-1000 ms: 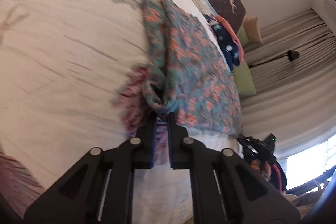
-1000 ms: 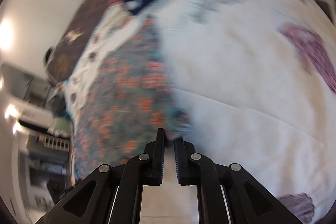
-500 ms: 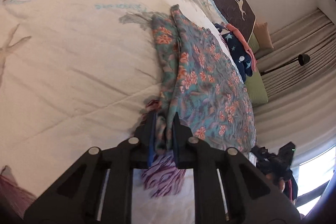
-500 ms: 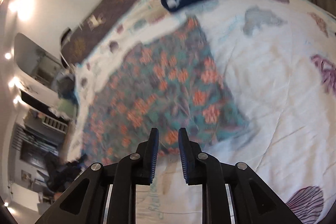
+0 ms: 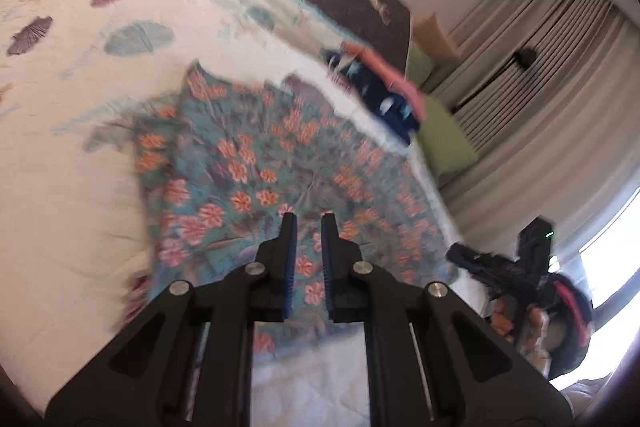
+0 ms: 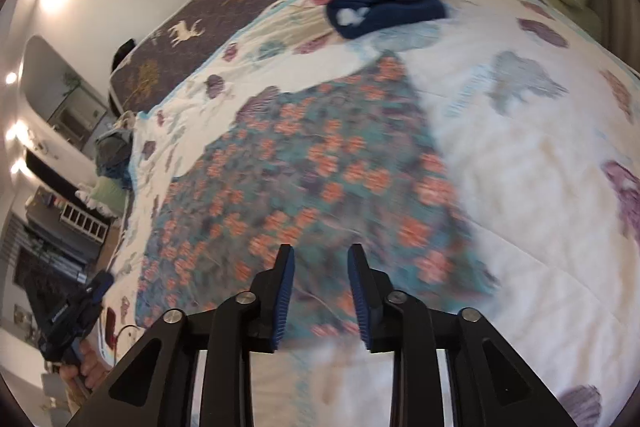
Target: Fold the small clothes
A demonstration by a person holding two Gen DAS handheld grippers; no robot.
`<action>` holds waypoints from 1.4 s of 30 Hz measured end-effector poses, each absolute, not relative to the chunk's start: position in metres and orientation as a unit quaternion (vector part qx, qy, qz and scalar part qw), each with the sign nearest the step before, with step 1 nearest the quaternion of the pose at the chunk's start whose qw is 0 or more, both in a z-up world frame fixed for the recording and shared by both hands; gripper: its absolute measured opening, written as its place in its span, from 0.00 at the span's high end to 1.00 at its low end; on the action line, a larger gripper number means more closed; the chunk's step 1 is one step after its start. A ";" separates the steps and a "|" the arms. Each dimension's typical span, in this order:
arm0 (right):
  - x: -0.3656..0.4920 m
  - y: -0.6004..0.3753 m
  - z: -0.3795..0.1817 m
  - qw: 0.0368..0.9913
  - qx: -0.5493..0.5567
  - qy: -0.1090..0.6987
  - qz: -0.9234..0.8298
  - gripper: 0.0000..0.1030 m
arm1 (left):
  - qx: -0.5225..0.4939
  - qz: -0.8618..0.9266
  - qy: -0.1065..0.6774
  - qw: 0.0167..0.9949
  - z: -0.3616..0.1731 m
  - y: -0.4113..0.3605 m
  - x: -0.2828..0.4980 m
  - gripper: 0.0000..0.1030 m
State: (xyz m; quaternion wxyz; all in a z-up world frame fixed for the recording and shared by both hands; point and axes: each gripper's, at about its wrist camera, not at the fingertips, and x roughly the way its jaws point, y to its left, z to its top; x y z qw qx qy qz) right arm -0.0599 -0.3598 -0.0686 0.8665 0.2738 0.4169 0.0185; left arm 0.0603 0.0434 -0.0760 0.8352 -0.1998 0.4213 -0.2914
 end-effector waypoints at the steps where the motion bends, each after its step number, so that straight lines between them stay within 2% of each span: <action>1: -0.051 -0.356 -0.073 0.864 0.274 0.422 0.018 0.57 | -0.186 -0.268 0.443 0.835 -0.091 0.036 0.067 0.86; 2: -0.047 -0.354 -0.080 0.860 0.273 0.431 0.015 0.54 | -0.174 -0.244 0.463 0.834 -0.105 0.034 0.073 0.84; 3: -0.042 -0.354 -0.091 0.854 0.267 0.447 0.004 0.54 | -0.168 -0.223 0.481 0.831 -0.121 0.035 0.078 0.94; 4: -0.040 -0.355 -0.100 0.849 0.263 0.458 -0.002 0.54 | -0.193 -0.230 0.465 0.833 -0.130 0.045 0.077 0.96; 7: -0.045 -0.360 -0.107 0.856 0.269 0.442 0.018 0.55 | -0.236 -0.240 0.473 0.814 -0.132 0.060 0.079 0.96; 10: -0.041 -0.360 -0.107 0.853 0.270 0.446 0.014 0.55 | -0.224 -0.230 0.480 0.816 -0.127 0.055 0.079 0.95; 11: -0.042 -0.360 -0.105 0.853 0.269 0.447 0.010 0.54 | -0.215 -0.226 0.477 0.822 -0.123 0.052 0.077 0.92; 13: -0.044 -0.354 -0.098 0.857 0.261 0.444 -0.005 0.54 | -0.192 -0.219 0.464 0.836 -0.113 0.049 0.067 0.76; 15: -0.047 -0.342 -0.091 0.867 0.228 0.444 -0.017 0.54 | -0.183 -0.217 0.449 0.847 -0.103 0.054 0.061 0.45; 17: -0.049 -0.326 -0.083 0.877 0.179 0.445 -0.009 0.54 | -0.176 -0.202 0.428 0.863 -0.094 0.063 0.056 0.39; 21: -0.048 -0.280 -0.077 0.884 0.114 0.451 0.048 0.50 | -0.157 -0.156 0.415 0.883 -0.093 0.088 0.051 0.37; 24: -0.045 -0.244 -0.081 0.882 0.077 0.458 0.085 0.44 | -0.196 -0.132 0.428 0.872 -0.101 0.117 0.051 0.37; 31: -0.041 -0.156 -0.078 0.887 -0.064 0.439 0.131 0.41 | -0.229 -0.106 0.423 0.870 -0.107 0.152 0.040 0.33; 34: -0.047 -0.108 -0.078 0.887 -0.144 0.407 0.167 0.32 | -0.242 -0.100 0.415 0.871 -0.109 0.167 0.034 0.32; 42: -0.044 -0.024 -0.105 0.859 -0.235 0.396 0.223 0.31 | -0.262 -0.100 0.405 0.870 -0.115 0.190 0.023 0.32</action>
